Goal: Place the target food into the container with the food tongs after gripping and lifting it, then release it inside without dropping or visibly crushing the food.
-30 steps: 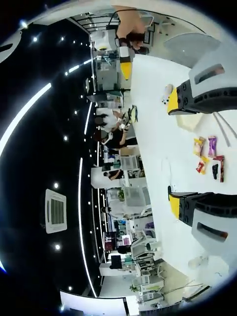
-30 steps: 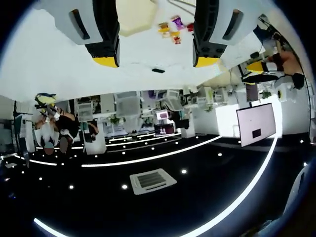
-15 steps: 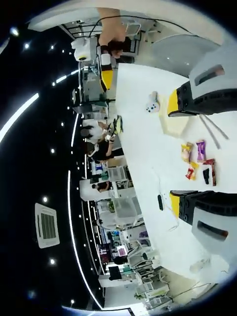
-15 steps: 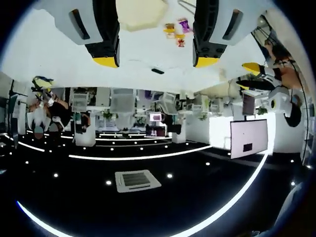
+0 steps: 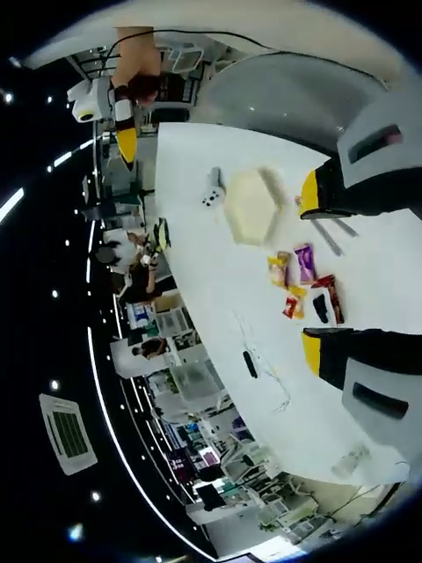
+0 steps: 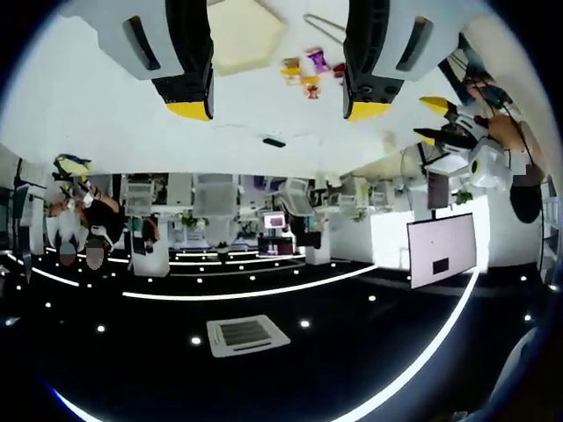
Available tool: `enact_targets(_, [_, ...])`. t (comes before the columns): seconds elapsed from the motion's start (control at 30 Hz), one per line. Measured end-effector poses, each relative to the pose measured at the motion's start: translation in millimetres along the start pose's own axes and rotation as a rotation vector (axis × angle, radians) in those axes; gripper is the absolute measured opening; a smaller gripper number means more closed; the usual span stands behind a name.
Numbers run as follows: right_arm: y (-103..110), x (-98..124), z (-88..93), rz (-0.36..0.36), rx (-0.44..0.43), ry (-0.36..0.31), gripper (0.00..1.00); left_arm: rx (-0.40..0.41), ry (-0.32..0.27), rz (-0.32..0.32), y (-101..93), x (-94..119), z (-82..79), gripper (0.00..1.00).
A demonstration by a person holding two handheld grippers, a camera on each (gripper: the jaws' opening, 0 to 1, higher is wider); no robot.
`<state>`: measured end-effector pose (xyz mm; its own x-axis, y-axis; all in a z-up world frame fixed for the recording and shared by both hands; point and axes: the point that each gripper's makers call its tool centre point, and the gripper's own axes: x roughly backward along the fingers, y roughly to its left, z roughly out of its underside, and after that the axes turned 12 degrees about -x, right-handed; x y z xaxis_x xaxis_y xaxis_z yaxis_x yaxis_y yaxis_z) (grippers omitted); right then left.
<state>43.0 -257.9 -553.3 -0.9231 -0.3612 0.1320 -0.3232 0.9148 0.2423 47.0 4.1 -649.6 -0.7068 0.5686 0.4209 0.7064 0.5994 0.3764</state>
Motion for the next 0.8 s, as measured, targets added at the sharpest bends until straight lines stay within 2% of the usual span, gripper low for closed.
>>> enact_targets(0.23, [-1,3,8.8,0.003,-0.012,0.016,0.59,-0.053,0.032,0.091,-25.5,-13,8.5,0.43])
enact_targets(0.3, [-3,4,10.7,0.008,-0.019,0.018,0.59,-0.062,0.033,0.101,-29.7,-17,10.0,0.42])
enact_targets(0.43, [-6,7,13.8,0.014,-0.019,0.027,0.59,-0.051,0.045,0.122,-36.6,-26,14.9,0.39])
enact_targets(0.5, [-8,7,14.7,0.016,-0.018,0.03,0.59,-0.002,0.042,0.132,-39.6,-28,16.2,0.36])
enact_targets(0.6, [-15,8,16.6,0.03,-0.032,0.032,0.59,0.001,0.045,0.14,-40.5,-33,19.7,0.36])
enact_targets(0.8, [-16,5,13.7,0.032,-0.033,0.026,0.59,0.019,0.048,0.144,-39.6,-42,23.0,0.36])
